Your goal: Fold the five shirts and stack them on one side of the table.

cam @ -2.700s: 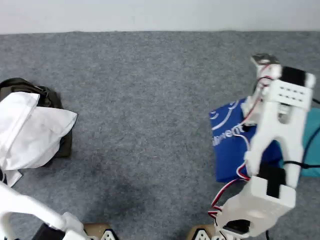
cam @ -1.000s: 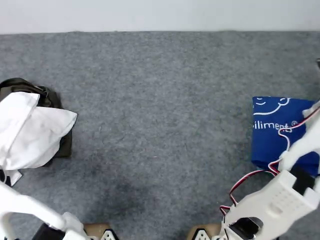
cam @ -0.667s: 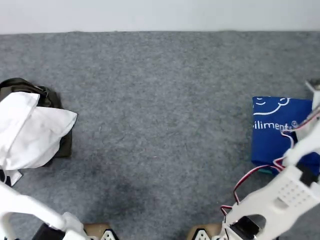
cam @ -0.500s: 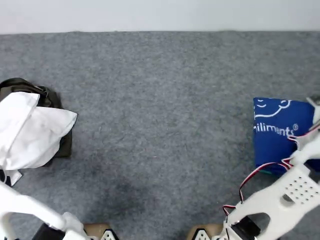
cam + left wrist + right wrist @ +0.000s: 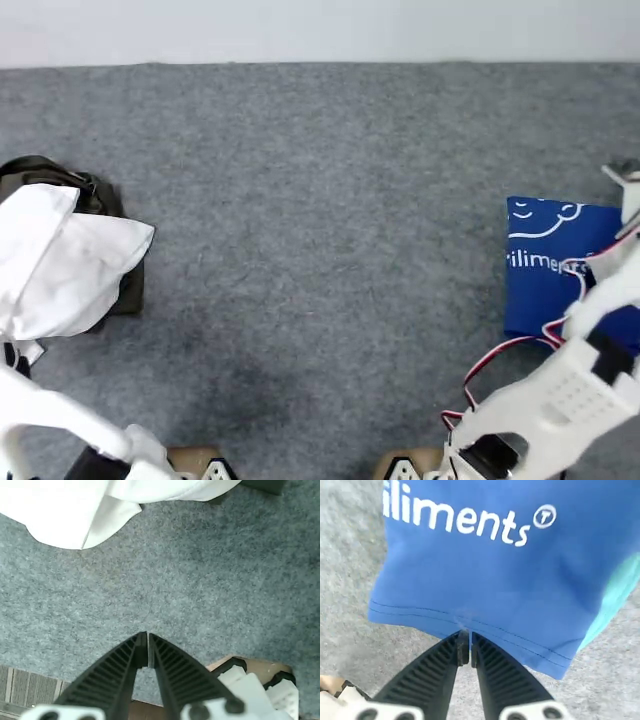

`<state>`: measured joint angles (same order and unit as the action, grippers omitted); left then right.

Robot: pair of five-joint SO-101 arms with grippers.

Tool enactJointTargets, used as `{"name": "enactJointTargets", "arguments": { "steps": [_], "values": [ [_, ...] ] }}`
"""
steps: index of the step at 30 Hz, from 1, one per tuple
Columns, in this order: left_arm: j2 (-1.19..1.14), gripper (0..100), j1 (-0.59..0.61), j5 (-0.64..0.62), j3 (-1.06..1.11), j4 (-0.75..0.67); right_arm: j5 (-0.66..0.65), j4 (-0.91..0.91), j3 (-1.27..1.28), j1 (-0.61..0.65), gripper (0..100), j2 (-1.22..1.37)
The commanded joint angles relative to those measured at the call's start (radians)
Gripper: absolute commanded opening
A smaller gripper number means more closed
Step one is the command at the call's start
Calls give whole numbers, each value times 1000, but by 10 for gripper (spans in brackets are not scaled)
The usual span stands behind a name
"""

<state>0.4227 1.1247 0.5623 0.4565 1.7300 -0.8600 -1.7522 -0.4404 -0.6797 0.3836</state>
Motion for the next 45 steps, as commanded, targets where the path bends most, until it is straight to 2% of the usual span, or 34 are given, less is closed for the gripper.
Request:
{"name": "enactJointTargets", "arguments": {
  "steps": [1, 6, 12, 15, 21, 26, 29, 36, 40, 45],
  "values": [
    [84, 15, -2, 6, -15, 0, 8, -42, -52, 33, 9, -107],
    [250, 15, -52, 6, -5, -34, 210, -44, -51, 94, 9, -160],
    [353, 15, -229, 0, -7, -37, 480, -45, -51, 173, 9, -228],
    [350, 16, -292, -92, -4, -89, 535, -45, -3, 228, 9, -280],
    [255, 88, -417, -163, -22, -155, 600, -42, 192, 335, 9, -400],
    [140, 176, -425, -146, -102, -178, 600, -42, 307, 348, 9, -467],
    [49, 242, -420, -137, -111, -269, 598, -41, 384, 343, 9, -470],
    [-222, 250, -417, -55, -117, -439, 601, -38, 446, 349, 9, -467],
    [-384, 250, -411, 23, -163, -471, 600, -27, 446, 349, 9, -467],
    [-608, 250, -402, 21, -277, -532, 603, -36, 448, 349, 9, -467]
  ]
}}
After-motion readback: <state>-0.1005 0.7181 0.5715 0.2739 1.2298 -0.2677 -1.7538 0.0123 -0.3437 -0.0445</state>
